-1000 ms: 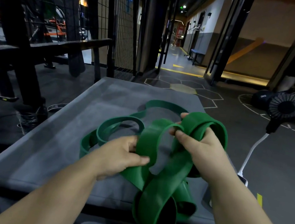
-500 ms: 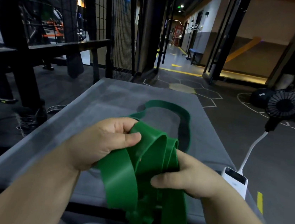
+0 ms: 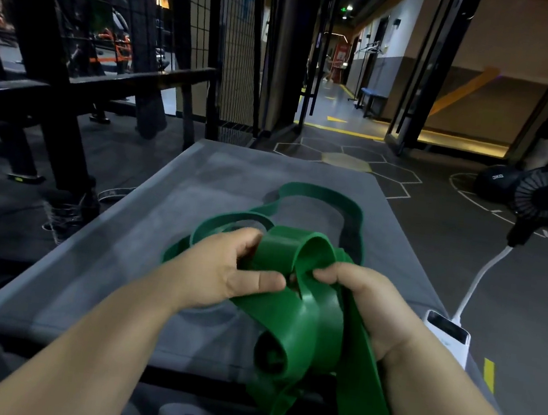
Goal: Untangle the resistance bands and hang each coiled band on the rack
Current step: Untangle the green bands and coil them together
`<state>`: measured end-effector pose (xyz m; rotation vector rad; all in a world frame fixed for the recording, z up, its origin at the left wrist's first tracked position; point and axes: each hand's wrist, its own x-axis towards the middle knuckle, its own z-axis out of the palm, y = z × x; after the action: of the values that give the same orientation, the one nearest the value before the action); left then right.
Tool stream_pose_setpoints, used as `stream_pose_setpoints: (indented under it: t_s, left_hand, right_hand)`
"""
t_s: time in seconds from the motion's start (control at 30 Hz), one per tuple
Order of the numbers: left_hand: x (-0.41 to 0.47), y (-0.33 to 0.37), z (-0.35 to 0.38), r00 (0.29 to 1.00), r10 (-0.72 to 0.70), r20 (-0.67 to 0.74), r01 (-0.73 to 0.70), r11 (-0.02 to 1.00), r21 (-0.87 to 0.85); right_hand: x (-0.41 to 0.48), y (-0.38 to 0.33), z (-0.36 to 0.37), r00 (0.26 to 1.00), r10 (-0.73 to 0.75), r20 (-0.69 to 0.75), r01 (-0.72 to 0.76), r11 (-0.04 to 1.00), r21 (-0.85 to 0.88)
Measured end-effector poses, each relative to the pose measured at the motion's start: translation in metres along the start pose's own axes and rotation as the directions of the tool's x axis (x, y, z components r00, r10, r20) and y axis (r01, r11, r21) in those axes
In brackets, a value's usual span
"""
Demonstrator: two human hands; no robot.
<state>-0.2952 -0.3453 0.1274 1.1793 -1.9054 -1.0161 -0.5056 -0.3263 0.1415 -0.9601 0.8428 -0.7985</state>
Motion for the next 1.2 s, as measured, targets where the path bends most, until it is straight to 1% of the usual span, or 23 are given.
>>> stream_pose_setpoints:
  t_s: [0.07, 0.2, 0.23, 0.3, 0.4, 0.47, 0.5, 0.57, 0.63, 0.7, 0.73, 0.77, 0.8, 0.87, 0.9, 0.93, 0.97, 1.0, 1.03, 1.07, 1.1, 1.17, 1.2]
  left_hand:
    - [0.0, -0.001, 0.002, 0.999, -0.021, 0.036, 0.021, 1.0, -0.009]
    - [0.002, -0.011, 0.007, 0.997, -0.073, -0.013, 0.074, 0.981, 0.18]
    - [0.002, -0.014, 0.008, 0.993, -0.114, 0.01, 0.11, 0.978, 0.179]
    - [0.003, -0.019, 0.011, 0.975, -0.196, 0.1, 0.185, 0.977, 0.109]
    - [0.0, -0.013, 0.008, 0.951, -0.233, 0.202, 0.22, 0.972, 0.088]
    - [-0.003, -0.01, 0.002, 0.939, -0.233, 0.253, 0.193, 0.966, 0.172]
    - [-0.004, -0.011, 0.0, 0.932, -0.247, 0.264, 0.181, 0.951, 0.251]
    - [-0.005, -0.016, -0.001, 0.925, -0.291, 0.246, 0.164, 0.887, 0.432]
    - [-0.003, -0.021, 0.006, 0.934, -0.284, 0.218, 0.122, 0.826, 0.55]
    - [-0.001, -0.023, 0.017, 0.96, -0.211, 0.187, 0.041, 0.761, 0.647]
    - [0.0, -0.023, 0.023, 0.972, -0.151, 0.181, -0.008, 0.749, 0.663]
    - [0.001, -0.024, 0.028, 0.975, -0.098, 0.201, -0.056, 0.764, 0.643]
    - [0.001, -0.023, 0.032, 0.968, -0.07, 0.239, -0.084, 0.811, 0.578]
    - [0.0, -0.018, 0.041, 0.941, -0.084, 0.327, -0.051, 0.922, 0.385]
    - [-0.001, -0.016, 0.045, 0.931, -0.083, 0.356, -0.033, 0.951, 0.308]
    - [-0.001, -0.016, 0.05, 0.937, -0.069, 0.343, -0.026, 0.963, 0.267]
    - [0.0, -0.015, 0.054, 0.956, -0.059, 0.288, -0.01, 0.973, 0.23]
    - [0.001, -0.014, 0.054, 0.976, -0.057, 0.209, 0.023, 0.987, 0.159]
    - [0.002, -0.012, 0.053, 0.99, -0.066, 0.127, 0.062, 0.997, 0.04]
    - [0.003, -0.009, 0.05, 0.996, -0.08, 0.041, 0.085, 0.988, -0.128]
    - [0.005, -0.007, 0.045, 0.993, -0.111, -0.049, 0.09, 0.944, -0.318]
    - [0.006, 0.003, 0.031, 0.97, -0.152, -0.191, -0.005, 0.769, -0.64]
    - [0.005, 0.008, 0.026, 0.962, -0.137, -0.237, -0.079, 0.688, -0.721]
  right_hand:
    - [-0.001, -0.004, 0.001, 0.995, -0.057, -0.087, 0.051, 0.997, -0.064]
    - [-0.005, -0.009, -0.002, 0.97, -0.162, -0.18, 0.138, 0.981, -0.139]
    - [-0.005, -0.01, -0.003, 0.966, -0.174, -0.19, 0.148, 0.978, -0.147]
    - [-0.006, -0.01, -0.004, 0.96, -0.185, -0.212, 0.152, 0.975, -0.162]
    - [-0.005, -0.011, -0.003, 0.947, -0.196, -0.256, 0.138, 0.964, -0.226]
    - [-0.005, -0.014, -0.005, 0.929, -0.207, -0.305, 0.138, 0.962, -0.234]
    - [-0.006, -0.017, -0.006, 0.916, -0.217, -0.338, 0.147, 0.964, -0.221]
    - [-0.009, -0.024, -0.01, 0.884, -0.235, -0.405, 0.176, 0.968, -0.177]
    - [-0.01, -0.028, -0.013, 0.86, -0.244, -0.448, 0.2, 0.969, -0.144]
    - [-0.011, -0.028, -0.013, 0.852, -0.241, -0.466, 0.209, 0.97, -0.121]
    - [-0.01, -0.028, -0.012, 0.852, -0.235, -0.468, 0.211, 0.972, -0.105]
    - [-0.009, -0.027, -0.011, 0.853, -0.232, -0.468, 0.215, 0.972, -0.09]
    - [-0.008, -0.026, -0.01, 0.849, -0.234, -0.473, 0.223, 0.971, -0.08]
    - [-0.005, -0.025, -0.011, 0.832, -0.246, -0.497, 0.245, 0.967, -0.069]
    - [-0.003, -0.025, -0.012, 0.825, -0.252, -0.506, 0.254, 0.965, -0.067]
    - [-0.002, -0.025, -0.014, 0.822, -0.256, -0.509, 0.261, 0.963, -0.063]
    - [-0.002, -0.025, -0.015, 0.823, -0.257, -0.507, 0.265, 0.963, -0.058]
    - [-0.002, -0.026, -0.018, 0.825, -0.259, -0.503, 0.268, 0.962, -0.056]
    - [-0.003, -0.027, -0.019, 0.829, -0.263, -0.493, 0.27, 0.961, -0.059]
    - [-0.004, -0.027, -0.021, 0.837, -0.268, -0.477, 0.269, 0.961, -0.069]
    - [-0.005, -0.027, -0.023, 0.853, -0.268, -0.448, 0.259, 0.962, -0.084]
    - [-0.005, -0.024, -0.023, 0.9, -0.252, -0.356, 0.224, 0.967, -0.118]
    - [-0.005, -0.022, -0.024, 0.923, -0.24, -0.299, 0.212, 0.969, -0.125]
